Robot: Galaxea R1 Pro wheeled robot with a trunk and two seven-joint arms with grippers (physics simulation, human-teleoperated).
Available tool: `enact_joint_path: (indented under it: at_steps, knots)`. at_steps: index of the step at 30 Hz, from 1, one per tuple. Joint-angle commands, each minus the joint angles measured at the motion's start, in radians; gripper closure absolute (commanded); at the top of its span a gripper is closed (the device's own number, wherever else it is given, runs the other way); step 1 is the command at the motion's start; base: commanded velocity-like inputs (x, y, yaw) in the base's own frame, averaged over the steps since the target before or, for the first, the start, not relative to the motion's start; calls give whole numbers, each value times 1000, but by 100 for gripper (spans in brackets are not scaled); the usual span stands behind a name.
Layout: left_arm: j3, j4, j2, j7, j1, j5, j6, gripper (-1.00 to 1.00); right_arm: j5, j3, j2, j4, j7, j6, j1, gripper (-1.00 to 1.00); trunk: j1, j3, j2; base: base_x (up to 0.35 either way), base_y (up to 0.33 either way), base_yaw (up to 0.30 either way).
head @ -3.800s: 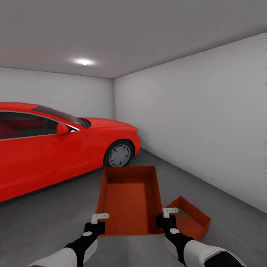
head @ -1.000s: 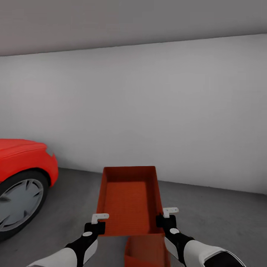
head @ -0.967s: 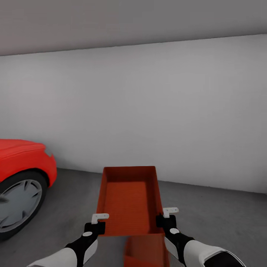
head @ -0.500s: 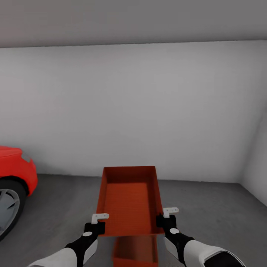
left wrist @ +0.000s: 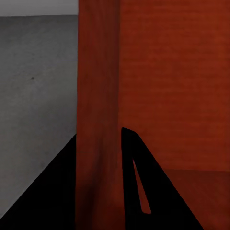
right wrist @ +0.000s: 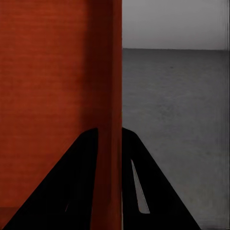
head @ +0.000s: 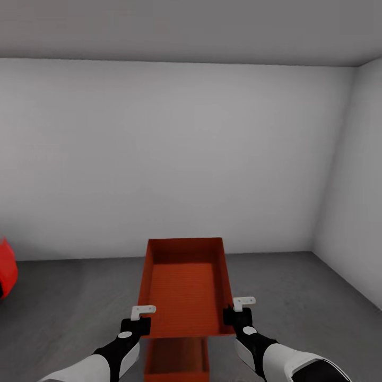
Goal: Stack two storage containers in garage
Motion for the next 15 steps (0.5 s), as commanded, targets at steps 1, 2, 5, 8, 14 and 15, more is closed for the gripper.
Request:
enact_joint_path:
  at_steps: [1,2,5,8,14,15]
  knots:
    - [-2,-2,-4,7,0,2,-2,100,0,-50,9,1,-1,0,-1,100,0,0,-1,0,0,-277]
    - [-2,-2,-4,7,0,2,-2,100,0,-50,9,1,-1,0,-1,100,0,0,-1,0,0,-277]
    - [-2,-2,-4,7,0,2,-3,100,0,-50,9,1,-1,-1,-1,100,0,0,-1,0,0,-226]
    - [-2,-2,-4,7,0,2,-3,100,0,-51,9,1,0,-1,-1,100,0,0,-1,0,0,-77]
    - [-2,-2,-4,7,0,2,-3,100,0,-50,9,1,-1,0,-1,100,0,0,-1,0,0,-13]
    - [-2,-2,-4,7,0,2,-3,100,0,-50,9,1,-1,0,-1,100,0,0,-1,0,0,-2]
